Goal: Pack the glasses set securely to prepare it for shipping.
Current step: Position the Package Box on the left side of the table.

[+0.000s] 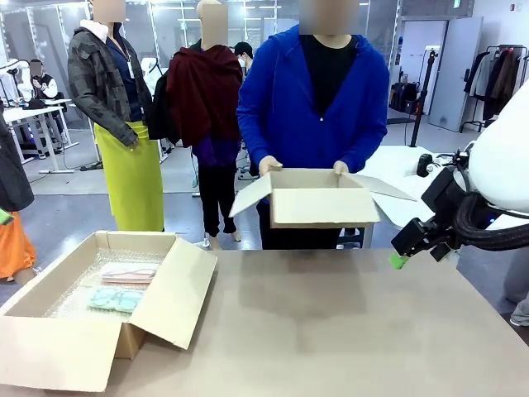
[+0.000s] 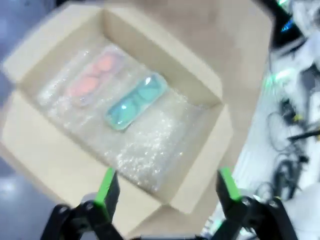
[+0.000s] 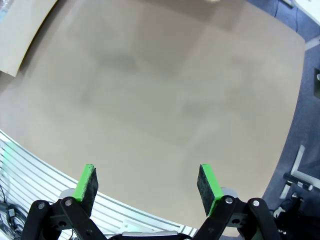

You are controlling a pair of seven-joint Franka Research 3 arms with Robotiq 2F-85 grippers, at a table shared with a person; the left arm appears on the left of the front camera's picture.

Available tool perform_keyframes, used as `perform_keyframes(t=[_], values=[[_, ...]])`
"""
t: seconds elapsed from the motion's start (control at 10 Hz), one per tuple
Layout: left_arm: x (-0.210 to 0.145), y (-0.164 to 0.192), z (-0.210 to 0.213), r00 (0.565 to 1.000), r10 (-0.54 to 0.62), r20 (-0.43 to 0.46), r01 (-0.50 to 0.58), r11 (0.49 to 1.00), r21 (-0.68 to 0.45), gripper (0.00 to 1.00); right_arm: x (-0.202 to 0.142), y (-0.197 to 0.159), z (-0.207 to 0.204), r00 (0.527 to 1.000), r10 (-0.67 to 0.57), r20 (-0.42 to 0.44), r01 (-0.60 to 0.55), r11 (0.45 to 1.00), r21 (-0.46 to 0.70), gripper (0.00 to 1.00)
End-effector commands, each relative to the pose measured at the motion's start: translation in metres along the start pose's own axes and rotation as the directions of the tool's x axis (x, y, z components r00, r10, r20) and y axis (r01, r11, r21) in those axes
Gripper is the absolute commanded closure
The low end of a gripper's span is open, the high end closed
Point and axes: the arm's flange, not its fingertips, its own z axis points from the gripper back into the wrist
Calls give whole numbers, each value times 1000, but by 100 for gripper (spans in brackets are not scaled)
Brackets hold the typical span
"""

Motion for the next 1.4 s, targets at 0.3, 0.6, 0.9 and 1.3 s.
perform_keyframes(t=[0.3,0.6,0.9,1.3], values=[[21,-88,-104,960,-149,-237,196,963,187,3,0,0,1,1000,6,3,-6,1000,-6,0],[36,-106,-117,971,-163,-176,199,957,210,3,0,0,1,1000,6,3,-6,1000,-6,0],[32,-98,-119,959,-182,-217,223,958,182,3,0,0,1,1000,6,3,-6,1000,-6,0],[32,-98,-119,959,-182,-217,223,958,182,3,0,0,1,1000,6,3,-6,1000,-6,0]])
